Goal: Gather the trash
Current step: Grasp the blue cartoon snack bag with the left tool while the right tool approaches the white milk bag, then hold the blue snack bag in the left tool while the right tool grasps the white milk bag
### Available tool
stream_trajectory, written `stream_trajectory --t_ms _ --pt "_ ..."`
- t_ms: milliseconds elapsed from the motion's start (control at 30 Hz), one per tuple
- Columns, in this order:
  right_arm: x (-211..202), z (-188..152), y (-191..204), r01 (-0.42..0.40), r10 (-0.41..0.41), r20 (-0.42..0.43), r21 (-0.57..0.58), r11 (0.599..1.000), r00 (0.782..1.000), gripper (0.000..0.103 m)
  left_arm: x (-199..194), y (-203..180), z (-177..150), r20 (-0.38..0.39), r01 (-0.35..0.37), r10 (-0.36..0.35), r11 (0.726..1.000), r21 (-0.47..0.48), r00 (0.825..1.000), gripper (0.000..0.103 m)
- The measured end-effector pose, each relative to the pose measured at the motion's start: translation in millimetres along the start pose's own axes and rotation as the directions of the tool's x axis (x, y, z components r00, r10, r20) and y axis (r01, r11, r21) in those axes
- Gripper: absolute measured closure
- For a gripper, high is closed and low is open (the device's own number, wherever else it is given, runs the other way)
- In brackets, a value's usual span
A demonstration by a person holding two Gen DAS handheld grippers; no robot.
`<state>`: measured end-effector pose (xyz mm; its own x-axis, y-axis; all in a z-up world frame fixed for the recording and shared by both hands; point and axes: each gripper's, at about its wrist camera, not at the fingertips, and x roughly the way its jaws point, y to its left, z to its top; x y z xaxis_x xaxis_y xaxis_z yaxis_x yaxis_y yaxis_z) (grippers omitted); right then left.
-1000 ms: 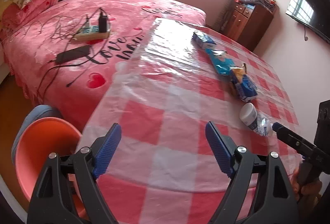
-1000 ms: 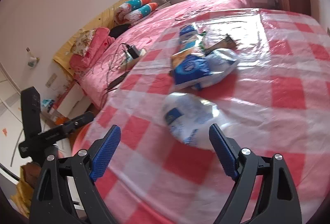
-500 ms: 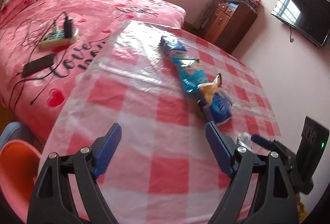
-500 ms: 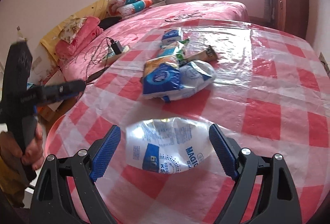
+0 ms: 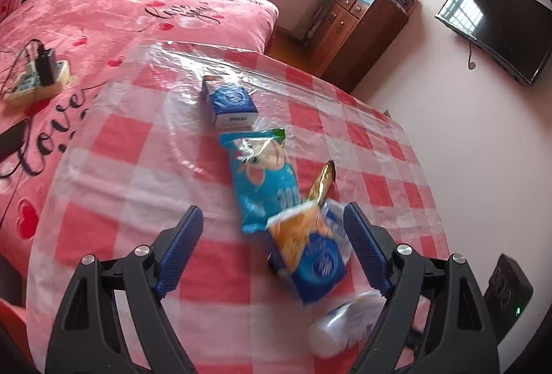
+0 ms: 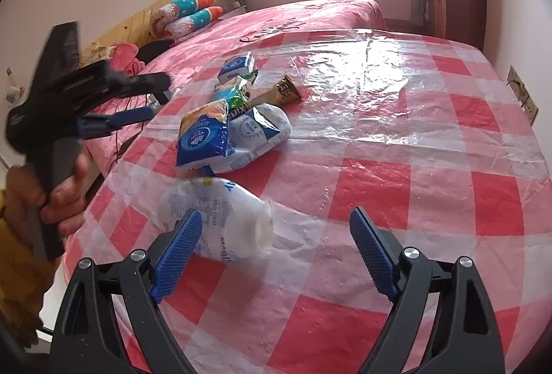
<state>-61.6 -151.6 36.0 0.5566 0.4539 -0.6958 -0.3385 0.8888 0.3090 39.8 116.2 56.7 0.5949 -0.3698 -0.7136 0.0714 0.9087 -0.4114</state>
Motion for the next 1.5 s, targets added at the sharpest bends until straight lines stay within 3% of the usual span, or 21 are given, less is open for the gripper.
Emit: stream_trajectory --t_ms 367,733,967,1200,1500 --pt "21 12 14 -0.117 0.117 -0.027 -0.008 0.993 0.993 0.016 61 -2 33 -0.109 -0.026 0.027 1.0 0.018 0.994 0.019" --pt "43 20 32 -0.136 0.131 -0.074 -0.063 0.989 0.989 0.016 96 -3 39 -0.181 -0.069 0.076 0.997 0.047 0.981 0.023" --pt "50 21 40 -0.151 0.144 -0.087 -0.081 0.985 0.986 0.014 94 -1 39 -0.158 -0.102 0.109 0.994 0.05 0.981 0.045" --pt "53 17 51 -0.156 0.145 -0.105 -0.108 0.982 0.984 0.012 86 1 33 -0.119 -0.105 0.108 0.994 0.033 0.987 0.055" --pt "49 9 53 -0.129 0.112 -0.116 -0.148 0.981 0.987 0.012 62 19 18 -0.084 -0.108 0.108 0.994 -0.002 0.991 0.058"
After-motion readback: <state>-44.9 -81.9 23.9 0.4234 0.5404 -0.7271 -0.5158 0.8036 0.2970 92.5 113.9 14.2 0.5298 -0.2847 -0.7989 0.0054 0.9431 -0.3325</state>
